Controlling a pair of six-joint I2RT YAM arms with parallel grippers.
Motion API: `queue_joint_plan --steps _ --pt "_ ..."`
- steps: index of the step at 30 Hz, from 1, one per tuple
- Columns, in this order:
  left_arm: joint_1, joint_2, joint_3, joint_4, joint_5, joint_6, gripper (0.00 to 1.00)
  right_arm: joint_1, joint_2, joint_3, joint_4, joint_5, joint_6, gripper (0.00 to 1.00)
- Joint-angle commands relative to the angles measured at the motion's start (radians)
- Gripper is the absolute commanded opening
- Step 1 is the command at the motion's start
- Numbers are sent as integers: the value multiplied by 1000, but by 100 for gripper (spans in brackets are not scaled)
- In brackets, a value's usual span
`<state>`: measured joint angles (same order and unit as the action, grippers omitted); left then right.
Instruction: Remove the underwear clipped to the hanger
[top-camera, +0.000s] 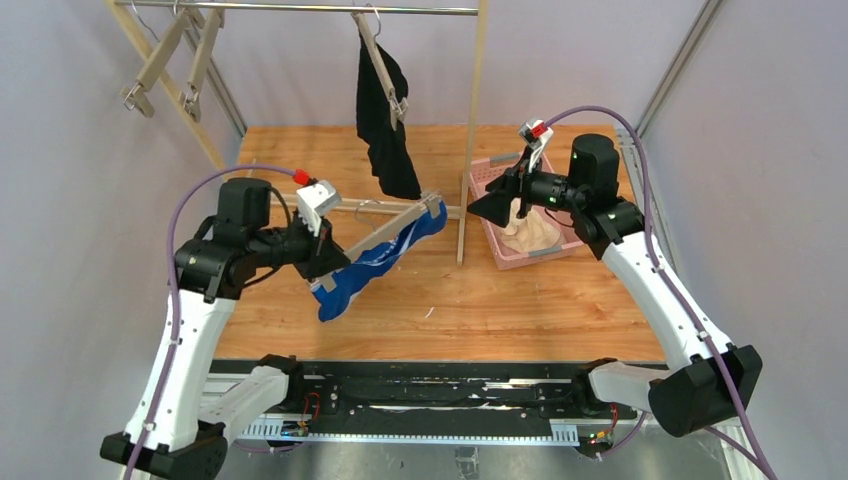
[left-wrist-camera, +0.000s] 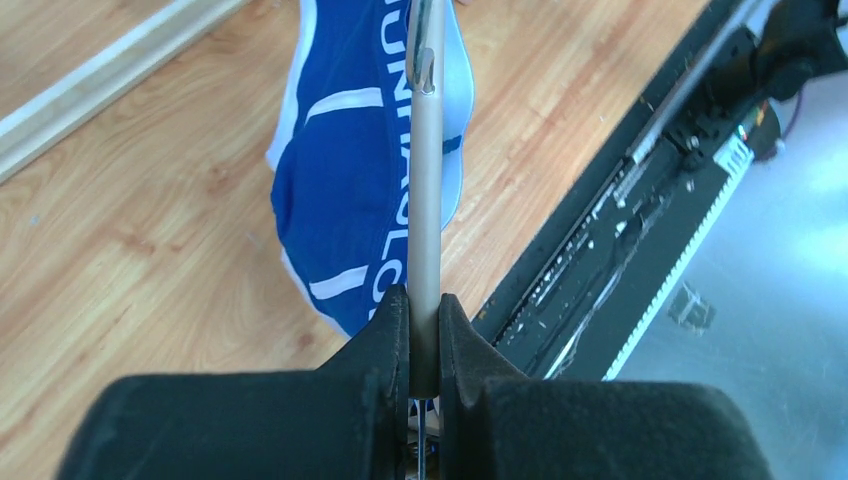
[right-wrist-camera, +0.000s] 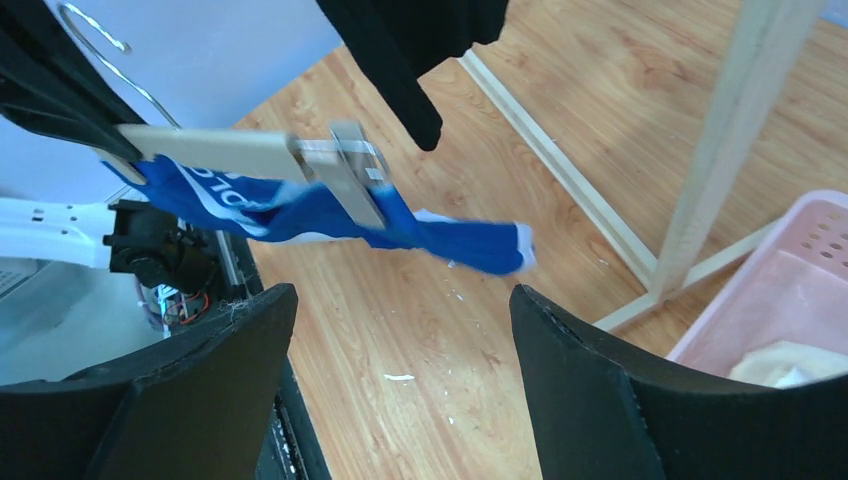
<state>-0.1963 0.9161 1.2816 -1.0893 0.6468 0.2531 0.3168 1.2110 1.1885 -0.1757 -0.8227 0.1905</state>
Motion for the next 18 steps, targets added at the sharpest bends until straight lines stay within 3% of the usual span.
queue_joint_plan --steps 1,7,18 --pt "-111 66 6 13 -47 84 0 34 -21 37 30 -55 -16 80" --pt "-226 134 -25 10 -114 93 0 34 -33 39 56 -109 -22 80" --pt "-235 79 39 12 84 162 0 34 15 -86 174 -330 -89 79"
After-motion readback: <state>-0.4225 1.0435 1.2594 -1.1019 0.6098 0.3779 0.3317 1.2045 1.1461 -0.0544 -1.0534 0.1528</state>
